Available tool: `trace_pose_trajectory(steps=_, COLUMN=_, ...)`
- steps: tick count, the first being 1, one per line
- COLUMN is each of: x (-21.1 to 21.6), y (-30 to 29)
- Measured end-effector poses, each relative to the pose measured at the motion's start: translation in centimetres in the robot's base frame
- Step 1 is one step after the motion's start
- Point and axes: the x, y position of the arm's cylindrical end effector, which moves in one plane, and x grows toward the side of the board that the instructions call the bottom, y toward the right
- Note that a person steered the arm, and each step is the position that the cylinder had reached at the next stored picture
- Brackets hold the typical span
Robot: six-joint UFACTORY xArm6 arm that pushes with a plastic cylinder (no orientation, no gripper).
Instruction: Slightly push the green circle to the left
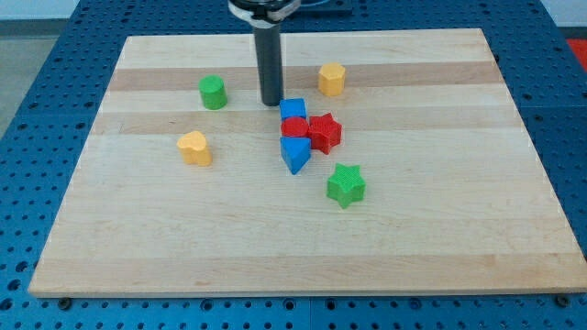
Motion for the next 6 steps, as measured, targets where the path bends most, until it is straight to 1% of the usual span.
trace_pose_trajectory(steps=2, x=0.6, y=-4.6)
trace_pose_trajectory(steps=4, x=0.8, y=-6.6)
trace_pose_trajectory(steps=6, x=3.4, y=-9.9)
